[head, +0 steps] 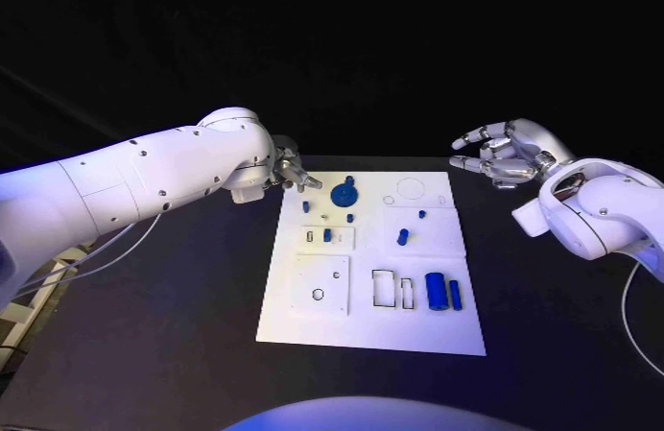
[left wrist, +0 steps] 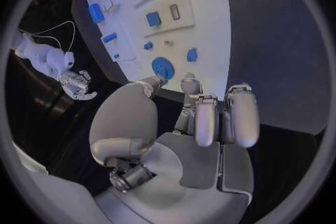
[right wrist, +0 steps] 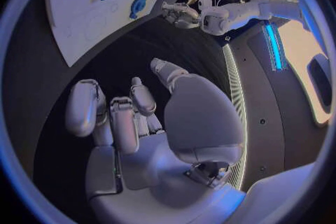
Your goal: Assemble the parts on the task board
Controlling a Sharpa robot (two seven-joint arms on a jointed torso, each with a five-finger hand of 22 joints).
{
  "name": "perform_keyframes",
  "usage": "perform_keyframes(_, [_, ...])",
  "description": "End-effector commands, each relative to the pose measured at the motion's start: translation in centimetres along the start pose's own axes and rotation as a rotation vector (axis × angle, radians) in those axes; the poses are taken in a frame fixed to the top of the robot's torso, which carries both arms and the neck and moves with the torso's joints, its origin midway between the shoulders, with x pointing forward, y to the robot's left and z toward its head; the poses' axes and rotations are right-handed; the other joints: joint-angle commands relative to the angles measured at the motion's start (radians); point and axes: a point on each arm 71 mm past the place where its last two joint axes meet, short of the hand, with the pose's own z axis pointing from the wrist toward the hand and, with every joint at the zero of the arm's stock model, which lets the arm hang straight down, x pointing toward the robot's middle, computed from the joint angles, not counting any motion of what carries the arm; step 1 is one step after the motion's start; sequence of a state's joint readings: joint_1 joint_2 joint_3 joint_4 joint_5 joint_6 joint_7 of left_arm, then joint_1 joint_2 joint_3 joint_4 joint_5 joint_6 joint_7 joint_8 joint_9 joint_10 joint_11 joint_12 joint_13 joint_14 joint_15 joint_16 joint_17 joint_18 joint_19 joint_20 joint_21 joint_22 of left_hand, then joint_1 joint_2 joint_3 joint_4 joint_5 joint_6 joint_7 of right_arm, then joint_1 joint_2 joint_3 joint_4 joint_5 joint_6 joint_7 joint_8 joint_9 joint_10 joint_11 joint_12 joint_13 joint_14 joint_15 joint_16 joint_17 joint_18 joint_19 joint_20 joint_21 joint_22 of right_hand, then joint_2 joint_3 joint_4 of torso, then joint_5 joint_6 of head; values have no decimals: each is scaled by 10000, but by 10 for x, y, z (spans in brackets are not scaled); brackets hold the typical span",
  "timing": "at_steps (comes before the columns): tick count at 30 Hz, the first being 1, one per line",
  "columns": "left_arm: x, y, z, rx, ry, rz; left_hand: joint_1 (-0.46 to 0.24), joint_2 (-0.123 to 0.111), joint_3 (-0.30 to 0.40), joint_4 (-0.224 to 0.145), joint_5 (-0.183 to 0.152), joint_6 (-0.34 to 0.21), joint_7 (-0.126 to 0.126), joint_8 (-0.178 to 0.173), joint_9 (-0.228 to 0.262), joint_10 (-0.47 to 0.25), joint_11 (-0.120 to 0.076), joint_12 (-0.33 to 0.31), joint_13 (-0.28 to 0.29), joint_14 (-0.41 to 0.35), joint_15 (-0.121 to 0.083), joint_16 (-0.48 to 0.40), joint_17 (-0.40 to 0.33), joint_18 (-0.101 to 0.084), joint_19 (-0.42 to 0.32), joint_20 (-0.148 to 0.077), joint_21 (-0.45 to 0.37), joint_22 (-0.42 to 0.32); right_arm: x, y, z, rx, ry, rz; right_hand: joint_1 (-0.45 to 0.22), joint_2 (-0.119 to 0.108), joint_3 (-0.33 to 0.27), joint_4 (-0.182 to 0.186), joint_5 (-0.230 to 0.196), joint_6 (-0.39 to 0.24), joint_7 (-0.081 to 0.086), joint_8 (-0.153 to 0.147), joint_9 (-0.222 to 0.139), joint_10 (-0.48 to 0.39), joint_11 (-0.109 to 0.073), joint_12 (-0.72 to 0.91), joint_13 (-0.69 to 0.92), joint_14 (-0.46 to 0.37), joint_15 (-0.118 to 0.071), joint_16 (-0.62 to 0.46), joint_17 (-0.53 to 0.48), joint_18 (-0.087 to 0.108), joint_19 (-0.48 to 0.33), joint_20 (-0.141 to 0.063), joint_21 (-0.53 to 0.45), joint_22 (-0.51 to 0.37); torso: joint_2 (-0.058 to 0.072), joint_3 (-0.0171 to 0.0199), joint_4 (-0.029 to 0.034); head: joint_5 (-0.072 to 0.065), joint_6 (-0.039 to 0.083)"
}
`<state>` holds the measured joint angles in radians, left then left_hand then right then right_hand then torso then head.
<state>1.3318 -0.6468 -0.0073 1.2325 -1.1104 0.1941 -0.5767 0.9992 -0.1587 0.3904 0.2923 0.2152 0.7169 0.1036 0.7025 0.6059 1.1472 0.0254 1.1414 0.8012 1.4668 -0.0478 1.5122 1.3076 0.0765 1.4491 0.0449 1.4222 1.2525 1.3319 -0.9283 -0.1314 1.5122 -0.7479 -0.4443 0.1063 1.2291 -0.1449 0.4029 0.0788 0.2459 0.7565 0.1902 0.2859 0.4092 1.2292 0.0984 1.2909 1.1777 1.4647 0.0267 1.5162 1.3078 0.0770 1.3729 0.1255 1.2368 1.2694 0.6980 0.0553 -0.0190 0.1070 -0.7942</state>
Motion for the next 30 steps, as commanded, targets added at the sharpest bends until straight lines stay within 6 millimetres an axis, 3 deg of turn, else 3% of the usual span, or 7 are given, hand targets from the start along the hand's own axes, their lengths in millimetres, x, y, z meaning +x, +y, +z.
perform_keyframes(1, [4,0,6,59,239,366,111,33,-60,-11,38,8,47,-66,-26,-24,43,-27,-7,777,78,39,1706,-141,26,76,-27,11,0,0,0,-75,11,-29,-93,-26,26,60,40,-14,-46,65,-9,-41,8,-33,2,701,-49,-31,1270,111,-76,-11,-26,0,10,-4,1,16,-14])
perform_keyframes(17, [12,5,21,-219,543,422,293,125,-78,-18,47,73,64,-141,-133,-56,60,-14,-14,781,99,52,1724,-143,29,104,-14,38,1,0,0,-93,24,-19,-88,-19,26,69,44,-18,-49,75,-13,-52,6,-43,-12,696,-51,-40,1254,112,-77,-12,-35,-3,-13,4,-8,50,-63])
perform_keyframes(23, [14,6,22,-214,709,375,593,342,-22,-26,60,304,41,-145,-246,-40,45,46,32,781,95,57,1728,-146,34,124,6,75,1,0,0,-87,30,-19,-88,-19,26,69,44,-18,-49,75,-13,-52,6,-43,-12,696,-51,-40,1254,112,-77,-12,-35,-3,-22,13,4,37,-103])
perform_keyframes(30, [16,5,22,-209,991,418,797,397,35,-40,58,458,10,-103,-288,-21,20,85,70,786,78,69,1745,-149,39,120,20,101,1,0,0,-79,34,-20,-79,-9,28,77,51,-21,-50,87,-17,-43,4,-37,-6,699,-54,-38,1264,111,-75,-14,-39,-3,-16,17,-13,46,-117])
